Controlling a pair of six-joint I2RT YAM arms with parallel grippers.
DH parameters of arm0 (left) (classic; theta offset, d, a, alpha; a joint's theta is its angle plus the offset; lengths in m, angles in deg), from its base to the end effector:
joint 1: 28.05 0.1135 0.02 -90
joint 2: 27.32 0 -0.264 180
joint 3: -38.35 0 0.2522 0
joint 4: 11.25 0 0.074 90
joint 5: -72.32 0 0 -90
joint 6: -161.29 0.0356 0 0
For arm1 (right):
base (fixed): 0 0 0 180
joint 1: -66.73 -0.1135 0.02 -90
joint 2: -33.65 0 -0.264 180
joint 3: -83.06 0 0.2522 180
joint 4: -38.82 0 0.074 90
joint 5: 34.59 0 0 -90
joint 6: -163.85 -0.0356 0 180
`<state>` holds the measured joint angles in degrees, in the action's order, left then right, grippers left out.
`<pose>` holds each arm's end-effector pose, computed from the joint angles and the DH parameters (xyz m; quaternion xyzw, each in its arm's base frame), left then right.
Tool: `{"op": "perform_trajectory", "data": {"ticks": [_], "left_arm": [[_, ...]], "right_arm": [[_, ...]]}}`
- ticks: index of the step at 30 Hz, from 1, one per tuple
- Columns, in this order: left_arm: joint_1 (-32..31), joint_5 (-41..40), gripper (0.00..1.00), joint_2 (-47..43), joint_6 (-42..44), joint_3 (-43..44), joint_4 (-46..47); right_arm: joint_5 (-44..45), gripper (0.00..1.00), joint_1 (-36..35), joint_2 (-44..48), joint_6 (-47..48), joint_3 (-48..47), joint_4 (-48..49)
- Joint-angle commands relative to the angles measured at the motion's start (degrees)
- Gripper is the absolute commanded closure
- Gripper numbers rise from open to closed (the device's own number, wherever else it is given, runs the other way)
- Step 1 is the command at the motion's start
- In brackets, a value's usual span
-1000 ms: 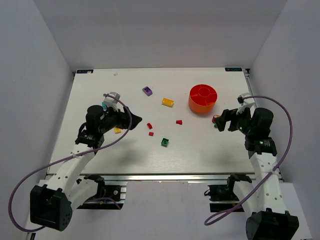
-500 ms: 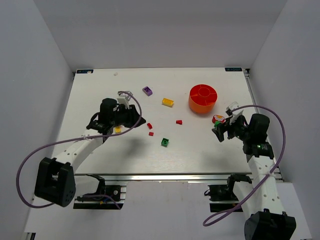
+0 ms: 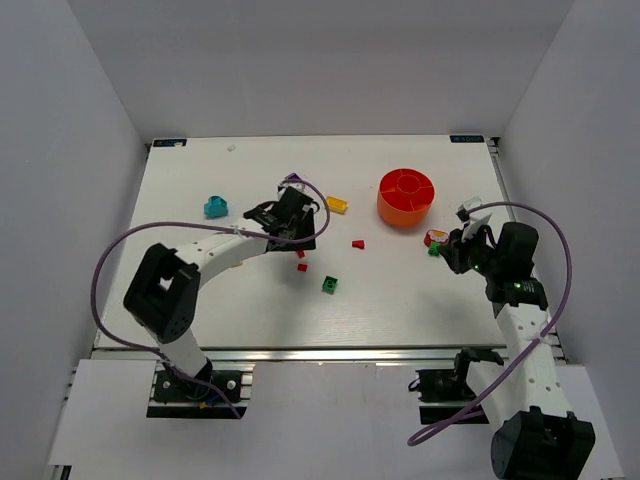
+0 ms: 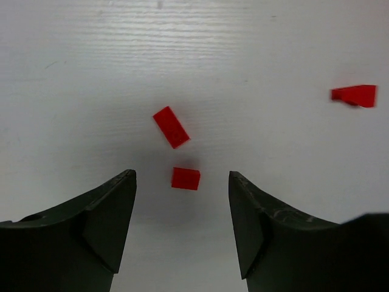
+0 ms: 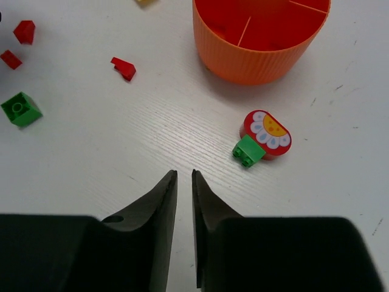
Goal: Sort the legos into containers by color
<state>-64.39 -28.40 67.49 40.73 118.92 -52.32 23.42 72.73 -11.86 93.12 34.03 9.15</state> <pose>0.2847 -0.2012 0.2249 0.0201 0.9505 -0.0892 0.2968 0.1812 -0.0001 0.2714 -0.2390 0.7936 0.1170 0.5472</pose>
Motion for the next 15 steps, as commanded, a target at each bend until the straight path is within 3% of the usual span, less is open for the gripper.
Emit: {"op": "perform_trajectory", "data": {"ticks": [1,7,13,15], "left_arm": [[-2.6,-16.0,0.28,2.9,-10.4,5.0,-10.4],[-3.8,-21.6,0.28,14.0,-21.0,15.8,-21.4],[-3.8,-18.6,0.35,19.6,-22.9,18.9,-19.3],[-3.8,-17.9,0.41,20.9,-23.6,19.1,-19.3]], "right_arm": [[2.6,0.77,0.2,-0.1,-4.1,-2.4,2.5],[3.2,0.70,0.1,0.5,-4.4,-2.4,2.7],[3.2,0.70,0.2,1.0,-4.4,-2.2,2.7],[3.5,0.70,0.2,1.0,-4.7,-2.2,3.0]]}}
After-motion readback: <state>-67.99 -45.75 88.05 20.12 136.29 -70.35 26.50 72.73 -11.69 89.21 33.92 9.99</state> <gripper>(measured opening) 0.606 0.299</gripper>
